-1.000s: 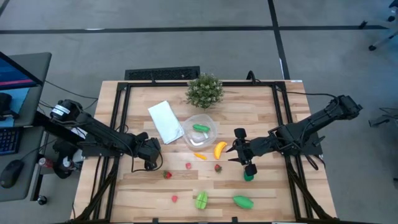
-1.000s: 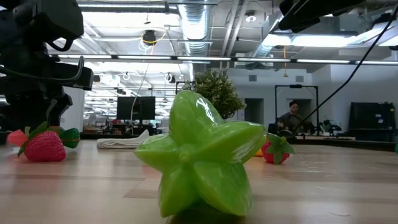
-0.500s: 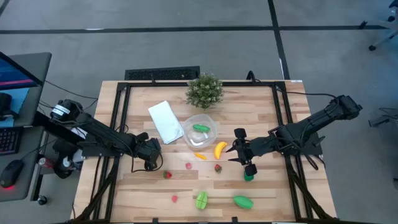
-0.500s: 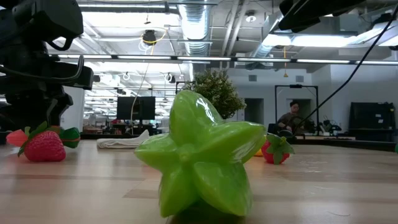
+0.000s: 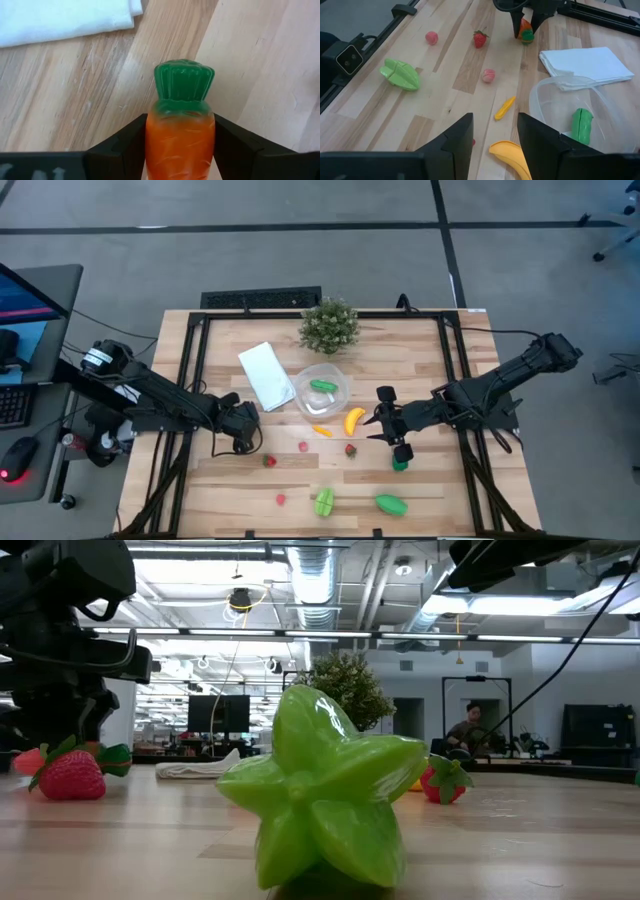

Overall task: Pick and placing Produce into tupperware
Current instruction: Put the orange carrot into the transparent bin

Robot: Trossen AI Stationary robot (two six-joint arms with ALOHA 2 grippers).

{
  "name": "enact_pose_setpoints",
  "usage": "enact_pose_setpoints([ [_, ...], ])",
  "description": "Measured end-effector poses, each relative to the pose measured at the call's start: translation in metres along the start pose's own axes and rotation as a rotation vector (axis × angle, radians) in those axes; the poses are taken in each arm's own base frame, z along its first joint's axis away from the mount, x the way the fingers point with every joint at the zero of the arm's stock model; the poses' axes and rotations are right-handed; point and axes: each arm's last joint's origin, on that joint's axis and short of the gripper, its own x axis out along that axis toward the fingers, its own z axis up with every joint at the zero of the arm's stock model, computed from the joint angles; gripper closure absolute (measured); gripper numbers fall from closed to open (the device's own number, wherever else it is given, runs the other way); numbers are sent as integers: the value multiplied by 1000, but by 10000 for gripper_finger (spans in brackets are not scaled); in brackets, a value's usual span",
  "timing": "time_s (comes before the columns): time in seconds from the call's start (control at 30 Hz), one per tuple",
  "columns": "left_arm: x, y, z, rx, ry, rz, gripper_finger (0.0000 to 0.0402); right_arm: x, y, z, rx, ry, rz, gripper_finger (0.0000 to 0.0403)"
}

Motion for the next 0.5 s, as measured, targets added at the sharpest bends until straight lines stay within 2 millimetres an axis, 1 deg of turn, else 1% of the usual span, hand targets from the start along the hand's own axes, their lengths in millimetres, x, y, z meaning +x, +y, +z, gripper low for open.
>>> enact_pose_setpoints([
  [0.1,-3,-2,4,18,-11,-9,219,0,0,0,0,0,0,257],
  [0.23,-12,-10,16,61,-55,-36,219,0,0,0,0,0,0,257],
  [0.37,-27,-21,34,127,-136,-53,219,0,0,0,0,0,0,257],
  [0.5,-45,-30,54,217,-258,-14,219,0,0,0,0,0,0,257],
])
